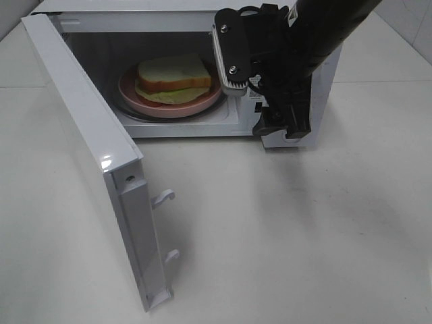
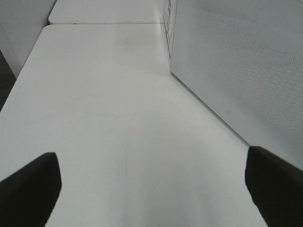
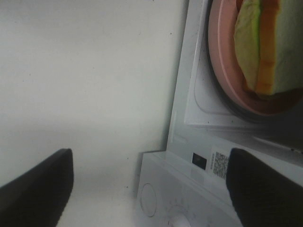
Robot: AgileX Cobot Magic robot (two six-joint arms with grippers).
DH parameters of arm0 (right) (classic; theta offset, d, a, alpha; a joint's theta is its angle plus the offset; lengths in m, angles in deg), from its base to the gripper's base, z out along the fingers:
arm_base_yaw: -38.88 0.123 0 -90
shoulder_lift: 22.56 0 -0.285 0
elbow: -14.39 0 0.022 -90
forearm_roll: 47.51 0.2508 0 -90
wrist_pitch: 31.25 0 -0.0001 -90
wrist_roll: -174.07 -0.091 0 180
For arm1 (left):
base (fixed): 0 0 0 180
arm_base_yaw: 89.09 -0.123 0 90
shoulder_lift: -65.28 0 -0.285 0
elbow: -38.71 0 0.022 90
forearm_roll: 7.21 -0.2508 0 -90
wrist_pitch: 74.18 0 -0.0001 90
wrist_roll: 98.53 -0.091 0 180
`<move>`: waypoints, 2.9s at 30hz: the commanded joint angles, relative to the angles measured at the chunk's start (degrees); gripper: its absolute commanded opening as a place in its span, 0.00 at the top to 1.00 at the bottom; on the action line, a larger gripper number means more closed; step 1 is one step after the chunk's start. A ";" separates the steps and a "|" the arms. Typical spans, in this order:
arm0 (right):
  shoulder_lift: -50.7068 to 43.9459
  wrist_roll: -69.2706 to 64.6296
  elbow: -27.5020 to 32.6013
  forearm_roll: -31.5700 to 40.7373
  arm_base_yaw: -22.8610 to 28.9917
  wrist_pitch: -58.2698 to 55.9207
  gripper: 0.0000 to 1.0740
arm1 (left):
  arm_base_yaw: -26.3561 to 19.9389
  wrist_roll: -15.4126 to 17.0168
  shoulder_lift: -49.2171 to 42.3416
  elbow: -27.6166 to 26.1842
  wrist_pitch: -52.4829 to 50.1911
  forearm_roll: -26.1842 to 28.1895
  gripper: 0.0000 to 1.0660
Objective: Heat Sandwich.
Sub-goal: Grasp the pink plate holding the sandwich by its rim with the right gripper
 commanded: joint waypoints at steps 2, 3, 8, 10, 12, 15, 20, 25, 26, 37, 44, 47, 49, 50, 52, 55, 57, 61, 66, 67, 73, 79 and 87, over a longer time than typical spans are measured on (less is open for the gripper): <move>2.29 -0.34 -2.18 1.09 0.86 2.01 0.22 | 0.06 -0.17 -1.26 0.11 -0.46 -0.11 0.05; 2.86 -0.34 -2.81 1.26 1.09 2.01 0.22 | 0.06 -0.17 -1.26 0.11 -0.46 -0.11 0.05; 5.16 -0.40 -4.76 1.32 1.60 2.69 0.22 | 0.06 -0.17 -1.26 0.11 -0.46 -0.11 0.05; 6.76 -0.40 -5.56 1.38 2.12 4.18 0.22 | 0.06 -0.17 -1.26 0.11 -0.46 -0.11 0.05; 7.68 -0.74 -5.73 1.49 2.12 5.73 0.22 | 0.06 -0.17 -1.26 0.11 -0.46 -0.11 0.05; 9.00 -0.97 -5.73 1.60 2.12 7.79 0.22 | 0.06 -0.17 -1.26 0.11 -0.46 -0.11 0.05; 10.94 -0.97 -5.73 1.60 2.12 11.12 0.23 | 0.06 -0.17 -1.26 0.11 -0.46 -0.11 0.05; 12.61 -0.97 -6.76 1.55 2.12 13.12 0.23 | 0.06 -0.17 -1.26 0.11 -0.46 -0.11 0.05; 13.69 -1.03 -7.62 1.55 2.12 13.18 0.23 | 0.06 -0.17 -1.26 0.11 -0.46 -0.11 0.05; 19.02 -2.18 -13.06 1.66 2.81 13.18 0.23 | 0.06 -0.17 -1.26 0.11 -0.46 -0.11 0.05; 23.78 -2.69 -18.45 3.09 3.72 11.92 0.24 | 0.06 -0.17 -1.26 0.11 -0.46 -0.11 0.05; 24.87 -2.86 -19.82 3.09 3.95 11.57 0.25 | 0.06 -0.17 -1.26 0.11 -0.46 -0.11 0.05; 26.18 -3.04 -21.54 3.09 3.95 11.40 0.25 | 0.06 -0.17 -1.26 0.11 -0.46 -0.11 0.05; 26.18 -3.04 -21.54 3.09 3.95 11.40 0.25 | 0.06 -0.17 -1.26 0.11 -0.46 -0.11 0.05; 27.16 -3.09 -22.92 3.04 3.95 10.71 0.25 | 0.06 -0.17 -1.26 0.11 -0.46 -0.11 0.05; 28.53 -3.09 -24.58 2.64 3.95 9.80 0.25 | 0.06 -0.17 -1.26 0.11 -0.46 -0.11 0.05; 29.74 -3.15 -26.13 2.64 3.95 8.94 0.25 | 0.06 -0.17 -1.26 0.11 -0.46 -0.11 0.05; 30.48 -3.15 -27.10 2.64 3.95 8.71 0.25 | 0.06 -0.17 -1.26 0.11 -0.46 -0.11 0.05; 32.72 -3.38 -29.34 1.15 3.55 7.28 0.25 | 0.06 -0.17 -1.26 0.11 -0.46 -0.11 0.05; 32.95 -3.44 -29.68 1.20 3.32 7.16 0.25 | 0.06 -0.17 -1.26 0.11 -0.46 -0.11 0.05; 34.21 -3.61 -31.57 1.09 2.64 6.19 0.26 | 0.06 -0.17 -1.26 0.11 -0.46 -0.11 0.05; 35.75 -3.78 -32.20 1.03 2.58 5.96 0.29 | 0.06 -0.17 -1.26 0.11 -0.46 -0.11 0.05; 36.21 -6.36 -32.20 1.03 1.43 5.44 0.61 | 0.06 -0.17 -1.26 0.11 -0.46 -0.11 0.05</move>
